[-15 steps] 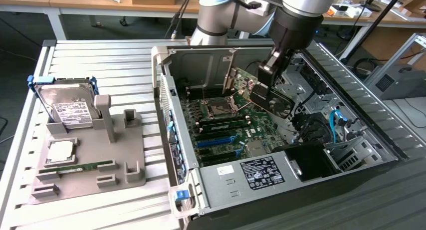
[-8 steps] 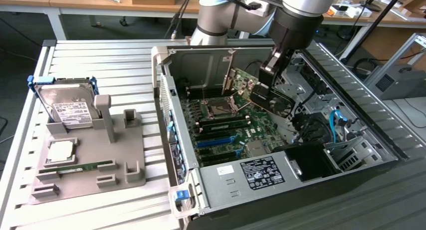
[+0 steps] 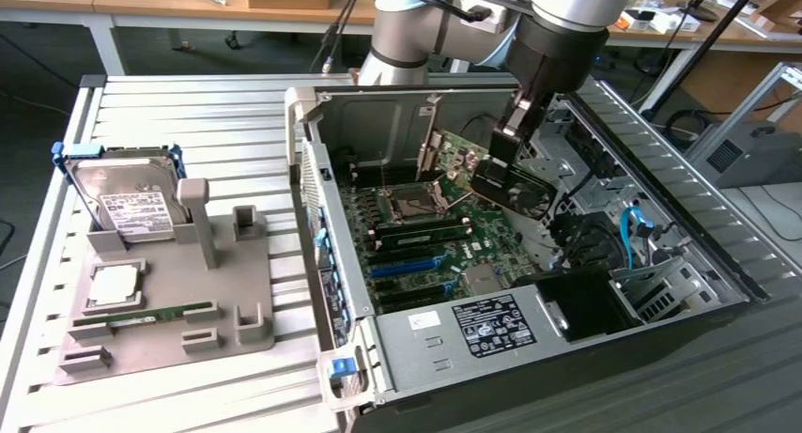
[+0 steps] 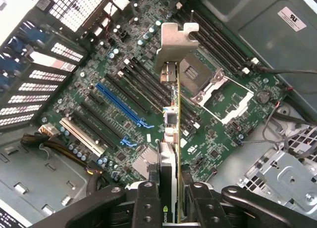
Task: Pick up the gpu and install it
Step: 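Insert the gpu into the slot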
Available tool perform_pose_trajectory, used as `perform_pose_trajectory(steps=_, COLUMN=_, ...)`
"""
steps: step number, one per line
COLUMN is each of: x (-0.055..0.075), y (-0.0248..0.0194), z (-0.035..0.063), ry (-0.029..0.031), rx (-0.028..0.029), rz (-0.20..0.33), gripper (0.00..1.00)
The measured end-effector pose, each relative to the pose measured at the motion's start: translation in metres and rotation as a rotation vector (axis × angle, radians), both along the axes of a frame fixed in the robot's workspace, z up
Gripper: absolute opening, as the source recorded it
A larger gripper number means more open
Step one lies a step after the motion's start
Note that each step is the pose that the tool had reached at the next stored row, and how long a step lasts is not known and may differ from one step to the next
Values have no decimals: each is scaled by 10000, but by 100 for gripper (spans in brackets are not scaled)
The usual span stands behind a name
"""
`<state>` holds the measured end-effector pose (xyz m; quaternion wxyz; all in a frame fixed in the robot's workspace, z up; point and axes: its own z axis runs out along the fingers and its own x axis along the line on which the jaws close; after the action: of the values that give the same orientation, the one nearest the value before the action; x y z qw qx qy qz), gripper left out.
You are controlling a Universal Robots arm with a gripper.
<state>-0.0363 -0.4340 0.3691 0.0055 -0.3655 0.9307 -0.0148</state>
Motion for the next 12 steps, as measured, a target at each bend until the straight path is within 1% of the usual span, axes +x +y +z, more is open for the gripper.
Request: perform_pose_trajectory(steps=12, x=0, y=0, z=-3, ry=0, rx=0, rz=925, gripper=27)
